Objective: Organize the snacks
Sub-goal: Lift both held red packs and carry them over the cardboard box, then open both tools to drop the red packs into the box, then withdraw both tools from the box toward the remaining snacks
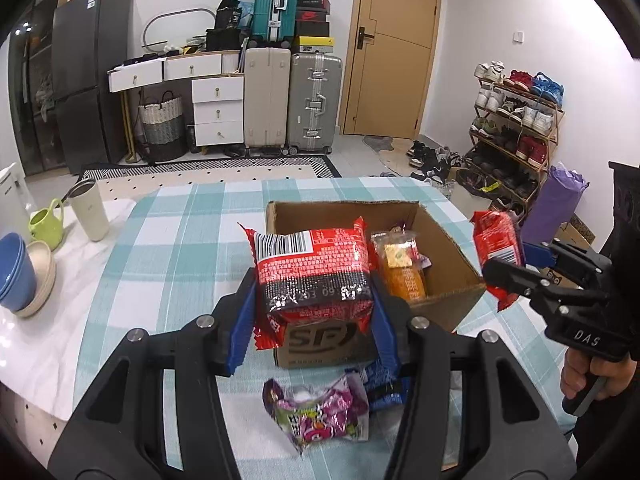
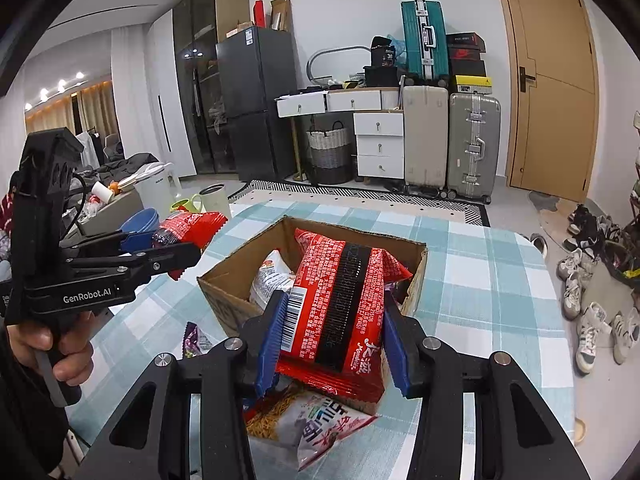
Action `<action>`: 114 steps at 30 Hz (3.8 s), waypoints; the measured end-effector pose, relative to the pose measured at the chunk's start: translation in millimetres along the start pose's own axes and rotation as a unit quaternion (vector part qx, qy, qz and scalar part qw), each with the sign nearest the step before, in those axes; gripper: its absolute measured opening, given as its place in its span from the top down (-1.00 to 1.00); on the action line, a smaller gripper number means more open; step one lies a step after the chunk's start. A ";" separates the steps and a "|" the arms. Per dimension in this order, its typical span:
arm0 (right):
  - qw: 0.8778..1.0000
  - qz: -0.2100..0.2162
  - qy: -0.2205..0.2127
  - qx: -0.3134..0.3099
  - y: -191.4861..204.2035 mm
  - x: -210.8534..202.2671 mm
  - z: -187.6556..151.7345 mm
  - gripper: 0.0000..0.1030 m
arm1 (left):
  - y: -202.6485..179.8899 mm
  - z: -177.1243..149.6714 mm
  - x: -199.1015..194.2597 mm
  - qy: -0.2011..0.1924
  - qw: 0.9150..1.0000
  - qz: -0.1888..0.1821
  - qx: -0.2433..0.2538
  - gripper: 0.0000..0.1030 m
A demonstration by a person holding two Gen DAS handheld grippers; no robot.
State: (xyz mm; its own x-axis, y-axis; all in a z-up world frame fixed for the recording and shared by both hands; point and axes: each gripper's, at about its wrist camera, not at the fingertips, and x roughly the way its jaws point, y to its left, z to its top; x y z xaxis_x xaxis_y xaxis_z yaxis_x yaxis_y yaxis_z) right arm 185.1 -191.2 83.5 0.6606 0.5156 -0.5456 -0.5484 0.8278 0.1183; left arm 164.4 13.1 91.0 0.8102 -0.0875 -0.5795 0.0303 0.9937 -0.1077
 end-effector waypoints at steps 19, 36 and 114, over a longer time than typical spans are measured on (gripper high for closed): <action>1.000 0.007 0.003 0.013 -20.2 35.0 20.6 0.11 | -4.3 32.3 60.0 0.014 1.000 -0.005 0.010 0.06; 0.999 0.024 0.031 0.004 -26.3 79.6 20.2 0.11 | -12.8 30.6 115.6 0.044 0.999 0.002 0.026 0.06; 0.996 -0.008 0.082 0.047 31.0 -58.7 -122.5 -0.99 | 9.4 -115.3 -65.5 0.050 0.998 0.047 -0.008 -0.98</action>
State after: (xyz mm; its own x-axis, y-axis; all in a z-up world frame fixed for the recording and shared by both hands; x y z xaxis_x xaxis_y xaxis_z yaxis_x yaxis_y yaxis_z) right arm 66.5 -222.8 17.6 0.5720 0.4665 -0.6747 -0.4835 0.8562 0.1821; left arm 44.1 20.1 34.8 0.7461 -0.0013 -0.6658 -0.0534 0.9967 -0.0617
